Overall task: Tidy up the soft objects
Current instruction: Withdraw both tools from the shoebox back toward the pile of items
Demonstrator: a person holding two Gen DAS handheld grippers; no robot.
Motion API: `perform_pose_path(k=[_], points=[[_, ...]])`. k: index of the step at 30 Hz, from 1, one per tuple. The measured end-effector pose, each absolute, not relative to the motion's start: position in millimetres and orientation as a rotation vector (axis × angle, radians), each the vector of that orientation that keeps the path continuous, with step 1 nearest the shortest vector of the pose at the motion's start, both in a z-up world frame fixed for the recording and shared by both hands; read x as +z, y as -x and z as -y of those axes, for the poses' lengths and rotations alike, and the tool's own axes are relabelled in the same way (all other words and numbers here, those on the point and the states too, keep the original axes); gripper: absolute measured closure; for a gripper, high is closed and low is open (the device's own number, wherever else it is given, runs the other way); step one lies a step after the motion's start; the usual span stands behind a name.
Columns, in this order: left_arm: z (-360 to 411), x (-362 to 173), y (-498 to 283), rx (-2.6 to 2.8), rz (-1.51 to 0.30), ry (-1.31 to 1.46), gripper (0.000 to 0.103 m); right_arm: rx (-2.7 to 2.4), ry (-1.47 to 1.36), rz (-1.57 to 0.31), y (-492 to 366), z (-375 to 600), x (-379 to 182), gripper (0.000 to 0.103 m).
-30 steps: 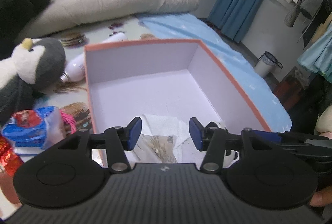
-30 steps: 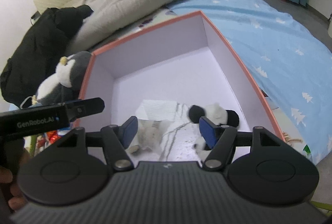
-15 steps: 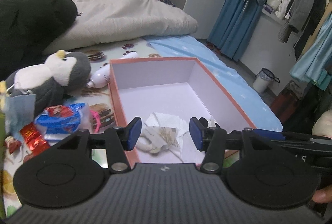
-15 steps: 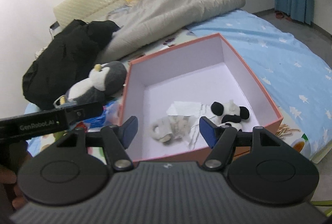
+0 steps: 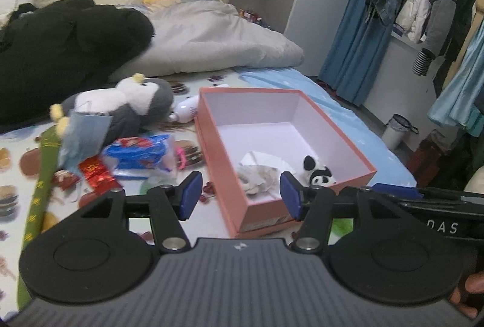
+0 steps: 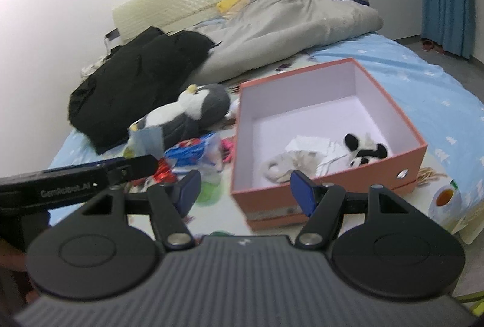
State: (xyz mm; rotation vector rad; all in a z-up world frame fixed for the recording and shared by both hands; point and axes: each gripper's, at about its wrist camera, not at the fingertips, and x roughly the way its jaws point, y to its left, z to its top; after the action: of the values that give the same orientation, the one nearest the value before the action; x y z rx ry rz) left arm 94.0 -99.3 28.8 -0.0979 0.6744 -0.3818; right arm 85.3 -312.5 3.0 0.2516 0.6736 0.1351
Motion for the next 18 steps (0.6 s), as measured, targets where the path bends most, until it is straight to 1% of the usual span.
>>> perform_pose_path(k=[7,18], points=[[65,21,-52,-0.317,-0.664,0.132,0.040,0.200,-0.226,-0.669,-61,285,-1,0.035],[26,-2,-14,-0.202,-0.659,0.176,0.040,0.292,-0.199,-0.703,-38,251,-24,0.035]])
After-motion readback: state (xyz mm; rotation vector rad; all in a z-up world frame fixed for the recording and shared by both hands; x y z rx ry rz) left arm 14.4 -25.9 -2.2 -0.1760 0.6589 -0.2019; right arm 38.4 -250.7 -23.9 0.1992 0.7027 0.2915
